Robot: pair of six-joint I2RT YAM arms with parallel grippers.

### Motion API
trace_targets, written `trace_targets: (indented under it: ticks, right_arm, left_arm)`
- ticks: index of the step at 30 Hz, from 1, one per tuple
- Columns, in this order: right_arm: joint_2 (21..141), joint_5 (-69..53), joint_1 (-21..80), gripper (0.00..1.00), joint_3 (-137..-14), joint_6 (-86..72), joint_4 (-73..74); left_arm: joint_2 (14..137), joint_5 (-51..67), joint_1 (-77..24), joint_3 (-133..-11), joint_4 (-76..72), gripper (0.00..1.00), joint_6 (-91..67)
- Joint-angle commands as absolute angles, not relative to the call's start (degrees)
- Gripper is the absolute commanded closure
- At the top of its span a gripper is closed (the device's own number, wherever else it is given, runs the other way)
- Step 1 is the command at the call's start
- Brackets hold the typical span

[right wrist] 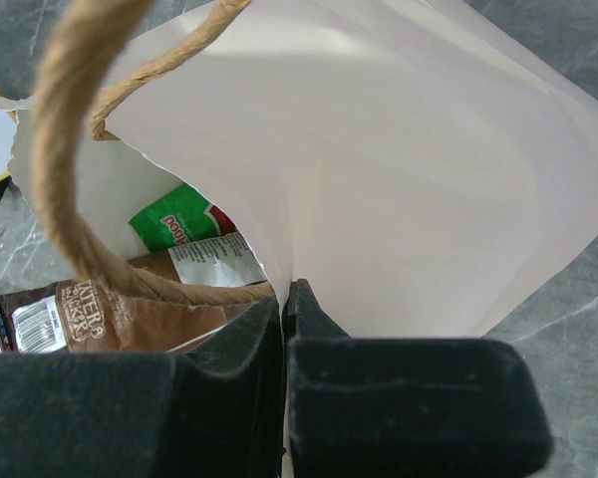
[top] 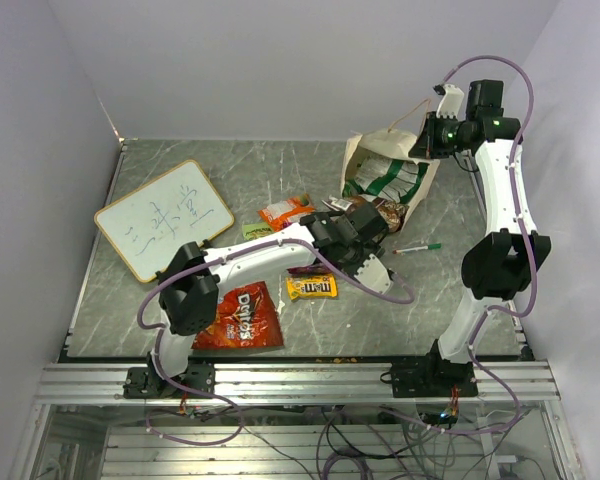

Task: Place the snacks into the paper bag
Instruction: Adjust the paper bag at the center of the board.

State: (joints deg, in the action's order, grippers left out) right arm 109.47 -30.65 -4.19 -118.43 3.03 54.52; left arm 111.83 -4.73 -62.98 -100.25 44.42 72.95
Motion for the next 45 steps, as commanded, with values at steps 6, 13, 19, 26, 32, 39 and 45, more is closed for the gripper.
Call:
trace_targets:
  ticks: [6, 13, 19, 26, 32, 39, 45]
  right_arm:
    - [110.1, -32.3, -4.66, 1.0, -120.87, 2.33, 52.73]
    - [109.82, -32.34, -4.66, 1.0, -120.23, 2.35, 52.48]
    - [109.32, -31.58, -4.66, 1.0, -120.31, 4.63, 52.03]
    - [109.74, -27.85, -4.75, 1.0, -123.87, 10.0, 52.33]
    - [107.94, -24.4, -4.75, 1.0, -122.97, 11.56, 52.95]
    - [104.26, -19.56, -4.75, 1.0, -117.88, 13.67, 51.8]
    - [103.65, -17.68, -4.75, 1.0, -115.26, 14.15, 50.86]
  left_arm:
    - [114.7, -2.11, -62.58, -102.03, 41.74, 0.45, 74.47]
    - [116.74, -1.81, -62.64, -105.59, 42.01, 0.74, 74.03]
    - [113.82, 0.92, -62.66, -111.76, 47.0, 0.93, 69.26]
    - [108.4, -2.68, -62.49, -117.35, 42.32, 0.93, 59.06]
    - [107.59, -8.68, -61.46, -121.03, 35.67, 0.93, 52.41]
    - [108.34, -6.37, -60.52, -127.13, 36.44, 0.93, 48.26]
    - [108.79, -4.45, -59.84, -129.91, 37.2, 0.93, 45.85]
